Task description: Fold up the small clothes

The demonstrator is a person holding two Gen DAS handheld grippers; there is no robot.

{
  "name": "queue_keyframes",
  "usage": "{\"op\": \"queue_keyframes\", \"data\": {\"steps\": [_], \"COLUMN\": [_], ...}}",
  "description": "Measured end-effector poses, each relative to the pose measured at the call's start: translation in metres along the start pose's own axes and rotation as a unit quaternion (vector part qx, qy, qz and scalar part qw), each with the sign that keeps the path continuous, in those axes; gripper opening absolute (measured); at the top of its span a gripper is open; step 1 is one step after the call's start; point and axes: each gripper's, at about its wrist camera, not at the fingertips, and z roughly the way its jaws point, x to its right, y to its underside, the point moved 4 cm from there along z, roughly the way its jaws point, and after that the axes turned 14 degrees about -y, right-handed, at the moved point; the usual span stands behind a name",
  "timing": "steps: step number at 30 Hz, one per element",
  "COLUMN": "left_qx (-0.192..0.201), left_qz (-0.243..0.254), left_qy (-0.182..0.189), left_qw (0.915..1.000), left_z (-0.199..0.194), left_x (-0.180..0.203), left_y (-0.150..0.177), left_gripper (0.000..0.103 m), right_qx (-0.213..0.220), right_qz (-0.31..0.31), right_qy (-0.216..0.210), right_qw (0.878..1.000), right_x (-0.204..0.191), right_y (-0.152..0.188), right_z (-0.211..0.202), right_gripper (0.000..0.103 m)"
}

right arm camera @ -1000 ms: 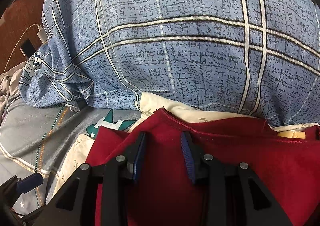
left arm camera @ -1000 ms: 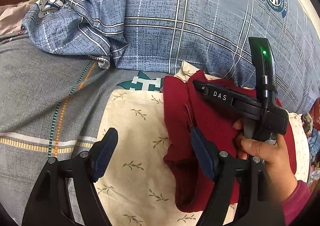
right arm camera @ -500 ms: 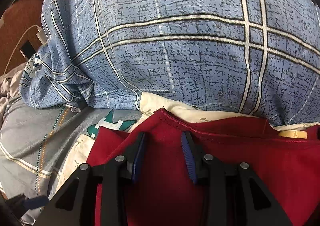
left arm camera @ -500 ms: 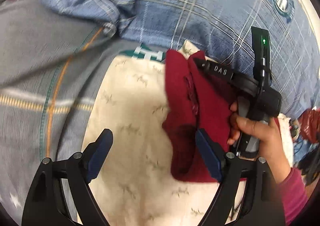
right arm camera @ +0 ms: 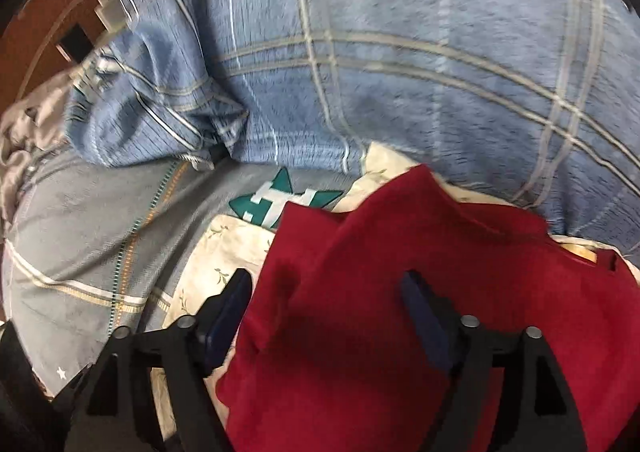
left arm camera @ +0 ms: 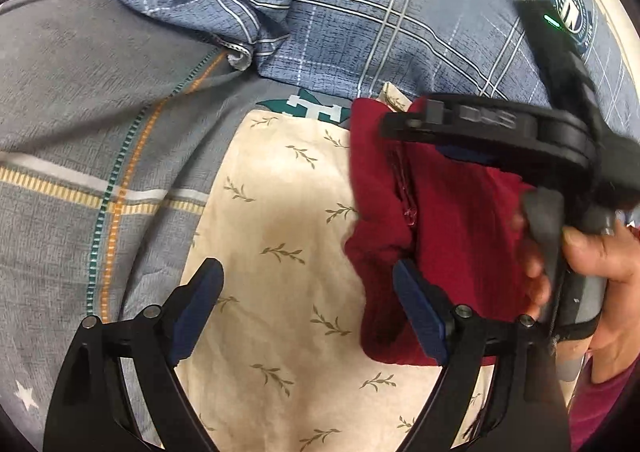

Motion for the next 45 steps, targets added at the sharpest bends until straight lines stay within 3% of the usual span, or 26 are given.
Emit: {"op": "queue_keyframes", "data": {"steps": [6, 7, 10, 13, 16, 21, 23, 27, 30, 32, 35, 37, 40, 42, 45], "left_qx": [-0.006, -0.004, -0.008, -0.002, 0.018, 0.037, 0.041, 0.043, 0.048, 0.050, 0.052, 0.053, 0.045, 0.039, 0.025], "left_qz": [0.019, 0.021, 0.020, 0.023, 0.032, 0.047, 0.053, 0.062, 0.066, 0.077, 0.101, 0.110, 0.115, 0.104, 0.081], "left_qy": [0.003, 0.000, -0.001, 0.002, -0.001, 0.009, 0.019, 0.030, 0.049, 0.070, 0.108, 0.102, 0.062, 0.039, 0.034], "left_qw": [0.9998, 0.9998, 0.9998, 0.9997, 0.9993, 0.9982, 0.9976, 0.9967, 0.9955, 0.9933, 0.9877, 0.9872, 0.9905, 0.9931, 0.9958], "left_z": [0.003, 0.004, 0.010, 0.012, 0.012, 0.014, 0.011, 0.002, -0.011, -0.018, -0.026, -0.023, -0.010, -0.001, 0.011], "left_x": [0.011, 0.012, 0.016, 0.022, 0.032, 0.045, 0.049, 0.052, 0.051, 0.052, 0.060, 0.064, 0.065, 0.061, 0.056], "left_y": [0.003, 0.002, 0.001, -0.001, -0.002, -0.002, -0.002, -0.003, -0.003, -0.003, -0.001, 0.001, 0.003, 0.003, 0.002], "left_gripper": [0.087, 0.087, 0.087, 0.087, 0.087, 0.086, 0.072, 0.068, 0.070, 0.086, 0.090, 0.090, 0.090, 0.090, 0.089], "right_qx": [-0.043, -0.043, -0.015, 0.019, 0.047, 0.064, 0.065, 0.064, 0.057, 0.052, 0.043, 0.036, 0.028, 0.028, 0.024], "right_qz": [-0.067, -0.078, -0.103, -0.072, -0.043, -0.035, -0.034, -0.025, -0.029, -0.027, -0.024, -0.030, -0.036, -0.034, -0.033], "right_qy": [0.066, 0.078, 0.110, 0.049, -0.001, -0.019, -0.021, -0.027, -0.025, -0.027, -0.034, -0.034, -0.032, -0.033, -0.036], "right_qw": [0.995, 0.993, 0.988, 0.996, 0.998, 0.997, 0.997, 0.997, 0.998, 0.998, 0.998, 0.998, 0.998, 0.998, 0.999], "right_x": [-0.017, -0.018, -0.018, -0.007, 0.004, 0.011, 0.011, 0.013, 0.013, 0.012, 0.011, 0.010, 0.010, 0.010, 0.009], "right_y": [-0.005, -0.004, 0.001, 0.007, 0.012, 0.016, 0.015, 0.009, 0.009, 0.007, 0.005, 0.004, 0.003, 0.004, 0.004], "right_z": [0.042, 0.045, 0.037, 0.015, -0.010, -0.032, -0.038, -0.041, -0.040, -0.032, -0.026, -0.025, -0.025, -0.025, -0.022], "right_gripper": [0.086, 0.082, 0.049, 0.028, 0.022, 0.019, 0.019, 0.019, 0.019, 0.019, 0.019, 0.019, 0.019, 0.019, 0.024]}}
